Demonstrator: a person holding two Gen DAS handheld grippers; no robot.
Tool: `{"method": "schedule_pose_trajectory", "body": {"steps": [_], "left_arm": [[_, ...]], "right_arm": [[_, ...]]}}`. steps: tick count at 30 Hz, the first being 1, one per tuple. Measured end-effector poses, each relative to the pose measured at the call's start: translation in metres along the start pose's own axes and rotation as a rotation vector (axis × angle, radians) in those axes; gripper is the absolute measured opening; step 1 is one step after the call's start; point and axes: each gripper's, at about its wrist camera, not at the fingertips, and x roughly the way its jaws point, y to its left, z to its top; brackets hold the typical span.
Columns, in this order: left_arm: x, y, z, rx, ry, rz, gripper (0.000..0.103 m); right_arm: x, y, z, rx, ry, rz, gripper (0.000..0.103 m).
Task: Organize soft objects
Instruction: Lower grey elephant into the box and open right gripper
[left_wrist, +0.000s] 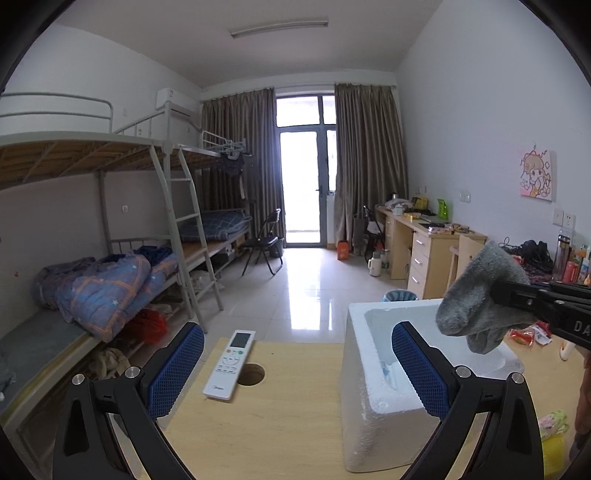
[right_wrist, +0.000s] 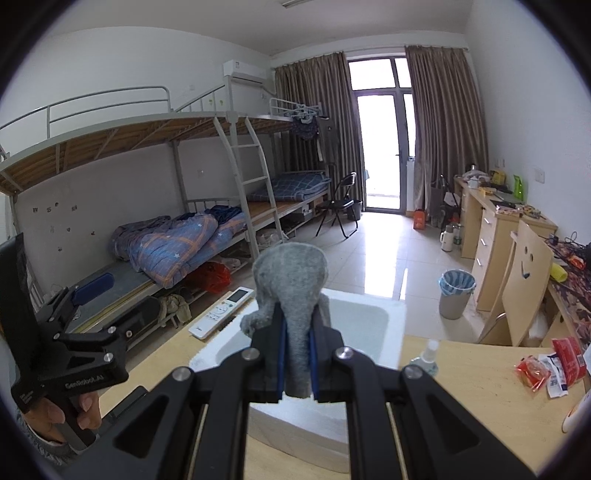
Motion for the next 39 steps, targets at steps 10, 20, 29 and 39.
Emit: {"method": "schedule_pose_trajectory", "body": {"steps": [10,20,29,39], "left_arm": [[0.002,0.004,-0.004,0.011,-0.001,-0.005,0.102],[0.000,0.007,-0.004,0.007,0.001,-0.023,0.102],[0.000,0.005,-0.005,0.011,0.004,-0.029,0.102],[-0.006,0.001,-0.008,0.015,0.008,-0.046,0.102]], "right_arm": [[0.016,-0.012,0.001,0.025,0.033,-0.014,0.013],[0.024,-0.009,-0.001,0.033,0.074,-0.083,0.075],[0.015,-0.012,0.000,0.060,0.042,-0.087,0.083],[-0.020,-0.010,-0.001,0.055,0.006,-0.116,0.083]]}}
